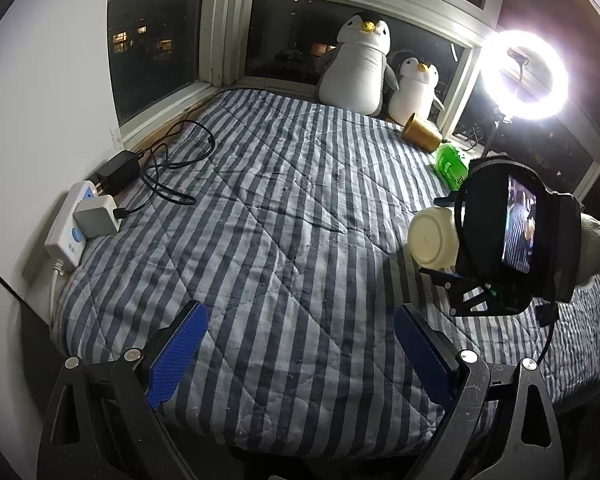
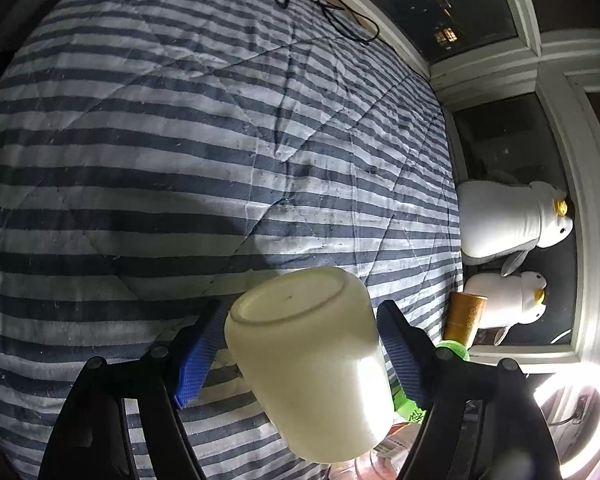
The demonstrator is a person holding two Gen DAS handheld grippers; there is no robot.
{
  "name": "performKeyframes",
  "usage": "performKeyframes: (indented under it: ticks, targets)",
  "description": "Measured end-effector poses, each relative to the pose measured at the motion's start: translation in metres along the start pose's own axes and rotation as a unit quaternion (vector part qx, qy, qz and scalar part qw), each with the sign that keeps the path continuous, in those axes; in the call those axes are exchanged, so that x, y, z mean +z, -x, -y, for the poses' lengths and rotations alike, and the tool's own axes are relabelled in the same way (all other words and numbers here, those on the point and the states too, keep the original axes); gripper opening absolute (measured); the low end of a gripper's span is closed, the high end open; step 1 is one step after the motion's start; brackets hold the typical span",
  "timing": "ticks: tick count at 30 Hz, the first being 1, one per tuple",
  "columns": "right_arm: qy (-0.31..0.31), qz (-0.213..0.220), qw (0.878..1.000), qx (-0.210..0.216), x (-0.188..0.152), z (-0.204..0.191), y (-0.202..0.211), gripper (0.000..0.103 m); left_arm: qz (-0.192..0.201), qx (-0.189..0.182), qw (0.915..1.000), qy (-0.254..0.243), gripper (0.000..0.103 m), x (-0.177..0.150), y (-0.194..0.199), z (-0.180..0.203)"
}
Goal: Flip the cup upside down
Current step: 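Grasp the cream cup with the right tool while the left tool releases it, then lower the cream cup rim-down onto the bedspread with the right tool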
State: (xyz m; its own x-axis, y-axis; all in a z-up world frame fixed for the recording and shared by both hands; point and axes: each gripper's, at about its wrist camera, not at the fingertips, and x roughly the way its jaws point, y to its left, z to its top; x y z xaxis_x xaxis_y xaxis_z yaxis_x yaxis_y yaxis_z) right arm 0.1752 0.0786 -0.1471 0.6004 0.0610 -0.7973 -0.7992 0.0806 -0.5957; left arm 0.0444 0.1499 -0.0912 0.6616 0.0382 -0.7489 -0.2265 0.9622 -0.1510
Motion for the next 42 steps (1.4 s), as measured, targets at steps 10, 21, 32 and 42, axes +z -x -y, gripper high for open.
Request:
performKeyframes:
  ticks: [10, 21, 32, 42]
  targets:
    - [-0.182, 0.044, 0.980, 0.060, -0.024, 0.054, 0.015, 0.073, -0.002, -0.008, 1.0000, -0.002, 0.096, 0.002, -0.004, 0.007]
    - [-0.415, 0.123, 0.894, 0.116, -0.088, 0.092, 0.032, 0.073, 0.000, -0.030, 0.9993, -0.022, 0.096, 0.004, -0.006, 0.037]
    - [-0.557, 0.191, 0.802, 0.098, -0.156, 0.081, 0.069, 0.073, -0.006, -0.073, 0.9955, -0.060, 0.096, 0.002, -0.009, 0.087]
    - [-0.616, 0.192, 0.761, 0.064, -0.203, 0.051, 0.075, 0.073, 0.001, -0.098, 0.9902, -0.099, 0.096, -0.009, -0.002, 0.132]
